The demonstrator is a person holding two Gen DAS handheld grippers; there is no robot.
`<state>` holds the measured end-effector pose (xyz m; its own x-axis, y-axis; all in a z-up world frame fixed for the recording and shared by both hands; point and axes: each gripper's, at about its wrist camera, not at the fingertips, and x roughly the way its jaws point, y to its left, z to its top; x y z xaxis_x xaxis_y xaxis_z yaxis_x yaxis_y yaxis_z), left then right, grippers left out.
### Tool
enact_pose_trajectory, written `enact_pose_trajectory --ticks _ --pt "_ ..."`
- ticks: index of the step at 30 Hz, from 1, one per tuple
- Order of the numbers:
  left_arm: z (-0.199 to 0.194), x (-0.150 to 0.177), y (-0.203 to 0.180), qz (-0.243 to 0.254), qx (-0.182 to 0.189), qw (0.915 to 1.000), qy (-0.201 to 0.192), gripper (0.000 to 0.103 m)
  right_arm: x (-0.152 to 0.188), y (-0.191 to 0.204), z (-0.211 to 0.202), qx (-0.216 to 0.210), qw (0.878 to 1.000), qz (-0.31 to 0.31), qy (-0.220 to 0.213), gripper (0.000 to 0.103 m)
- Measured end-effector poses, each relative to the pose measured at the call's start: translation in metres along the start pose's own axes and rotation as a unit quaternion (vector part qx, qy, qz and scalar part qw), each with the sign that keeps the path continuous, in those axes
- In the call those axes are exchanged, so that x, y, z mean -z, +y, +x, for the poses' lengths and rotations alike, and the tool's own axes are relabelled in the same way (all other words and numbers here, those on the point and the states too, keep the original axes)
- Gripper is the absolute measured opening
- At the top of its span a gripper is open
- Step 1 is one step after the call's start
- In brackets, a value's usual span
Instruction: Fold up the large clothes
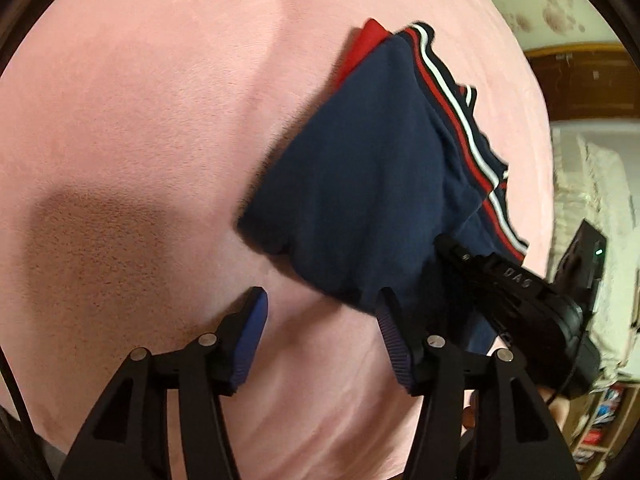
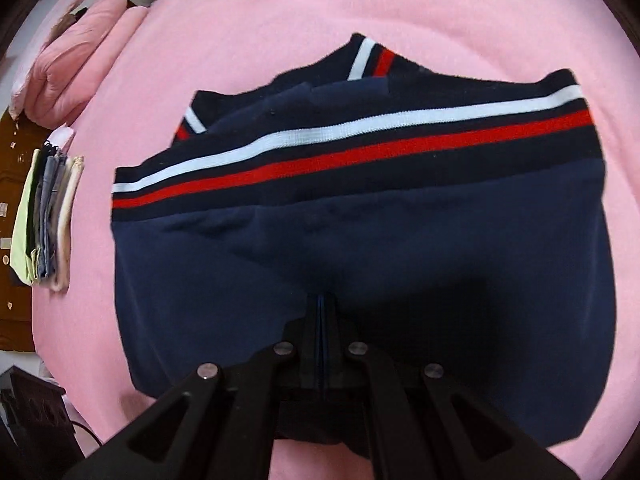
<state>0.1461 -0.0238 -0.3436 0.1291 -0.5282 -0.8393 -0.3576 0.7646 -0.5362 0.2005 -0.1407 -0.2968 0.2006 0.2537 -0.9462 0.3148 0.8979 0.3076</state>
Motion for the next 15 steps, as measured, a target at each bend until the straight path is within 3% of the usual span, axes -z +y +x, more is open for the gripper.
enact_pose_trajectory --ticks 4,15 --pt "-0.009 -0.007 0.016 -0.023 0.060 0.9978 -0.017 0.057 -0.006 0.006 0.008 0.011 1.000 -0.005 0.020 0.000" --pt "-0.002 -0.039 0.036 -0.060 0.137 0.9886 -0.019 0.057 -0.011 0.004 0.013 -0.019 0.999 0.010 0.031 0.000"
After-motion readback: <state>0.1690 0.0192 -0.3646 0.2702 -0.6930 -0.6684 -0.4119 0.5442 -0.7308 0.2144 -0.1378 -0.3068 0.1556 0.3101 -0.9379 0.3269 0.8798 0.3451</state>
